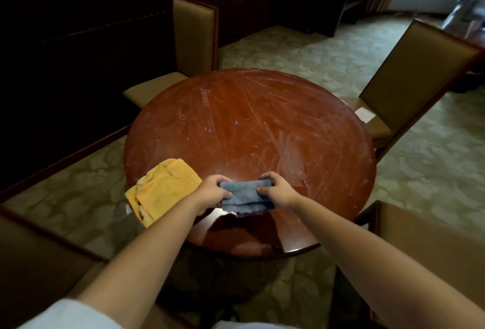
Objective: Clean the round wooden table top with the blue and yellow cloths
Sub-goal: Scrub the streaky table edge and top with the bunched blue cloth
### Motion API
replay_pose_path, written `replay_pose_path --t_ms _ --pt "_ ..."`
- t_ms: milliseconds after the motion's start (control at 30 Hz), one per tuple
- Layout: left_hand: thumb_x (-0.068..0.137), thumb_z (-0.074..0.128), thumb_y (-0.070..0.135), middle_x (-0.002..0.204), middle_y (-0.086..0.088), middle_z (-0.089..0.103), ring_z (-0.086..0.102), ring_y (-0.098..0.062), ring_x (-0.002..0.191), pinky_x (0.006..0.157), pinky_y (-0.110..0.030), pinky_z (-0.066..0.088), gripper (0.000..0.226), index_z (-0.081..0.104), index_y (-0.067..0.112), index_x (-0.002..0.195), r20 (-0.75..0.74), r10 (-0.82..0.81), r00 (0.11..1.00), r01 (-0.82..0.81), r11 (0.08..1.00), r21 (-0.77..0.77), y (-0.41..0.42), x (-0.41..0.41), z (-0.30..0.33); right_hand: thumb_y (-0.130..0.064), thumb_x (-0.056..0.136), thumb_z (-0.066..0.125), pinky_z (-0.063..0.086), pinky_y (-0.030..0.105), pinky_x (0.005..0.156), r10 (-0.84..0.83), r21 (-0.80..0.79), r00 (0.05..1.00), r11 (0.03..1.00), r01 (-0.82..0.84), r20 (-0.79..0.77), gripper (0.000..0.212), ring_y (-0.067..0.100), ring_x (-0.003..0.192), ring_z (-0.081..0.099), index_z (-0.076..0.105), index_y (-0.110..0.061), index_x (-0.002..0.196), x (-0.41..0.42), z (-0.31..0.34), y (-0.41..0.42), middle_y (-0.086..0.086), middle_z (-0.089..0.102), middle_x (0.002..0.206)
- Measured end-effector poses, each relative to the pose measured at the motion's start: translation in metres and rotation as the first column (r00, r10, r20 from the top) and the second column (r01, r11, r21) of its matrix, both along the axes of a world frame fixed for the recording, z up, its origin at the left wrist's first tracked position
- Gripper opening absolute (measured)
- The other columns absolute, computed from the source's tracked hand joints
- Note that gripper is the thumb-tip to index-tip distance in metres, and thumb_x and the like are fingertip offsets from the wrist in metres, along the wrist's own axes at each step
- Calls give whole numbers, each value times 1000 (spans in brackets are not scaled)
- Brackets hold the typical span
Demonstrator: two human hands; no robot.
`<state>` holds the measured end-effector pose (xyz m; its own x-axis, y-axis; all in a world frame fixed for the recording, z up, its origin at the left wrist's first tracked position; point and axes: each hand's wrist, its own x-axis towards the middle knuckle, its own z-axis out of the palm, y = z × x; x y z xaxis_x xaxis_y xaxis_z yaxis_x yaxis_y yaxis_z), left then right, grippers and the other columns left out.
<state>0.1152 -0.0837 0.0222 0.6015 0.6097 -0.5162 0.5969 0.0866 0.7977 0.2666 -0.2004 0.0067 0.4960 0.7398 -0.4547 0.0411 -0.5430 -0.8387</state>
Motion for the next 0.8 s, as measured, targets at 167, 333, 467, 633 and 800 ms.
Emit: replay_pose_path --t_ms 167,333,467,633,800 --pt "81 62 -8 103 -5 55 55 -17 89 71 -27 49 39 62 13 114 -137 -203 970 230 948 222 5 -27 -22 -24 89 66 49 31 69 263 -154 940 960 -234 215 21 25 87 60 51 -19 104 -23 -25 -5 8 60 101" --pt "76 66 -5 109 -2 62 54 -14 103 83 -21 42 32 66 15 101 -196 -230 953 288 890 354 16 -53 -41 -19 88 65 48 30 69 381 -138 865 925 -355 327 25 21 83 56 54 -17 110 -45 -34 -1 6 56 97" --pt "78 66 0 110 -1 60 54 -18 107 89 -26 45 30 64 20 101 -245 -265 933 351 823 446 19 -65 -50 -25 89 61 49 33 75 475 -225 712 878 -423 516 33 22 92 57 52 -22 120 -54 -41 4 4 52 114" --pt "88 60 18 116 4 52 48 -17 108 89 -30 44 35 55 25 121 -485 -336 807 588 526 614 5 -74 -61 -31 89 56 50 38 74 593 -407 271 755 -514 758 33 27 100 53 56 -19 120 -63 -51 -1 4 50 117" --pt "86 61 18 105 3 51 51 -17 98 77 -31 45 19 53 20 104 -492 -396 775 631 458 626 5 -79 -64 -23 84 61 48 40 76 539 -244 341 743 -623 770 30 26 98 54 53 -15 112 -67 -58 -7 4 54 113"
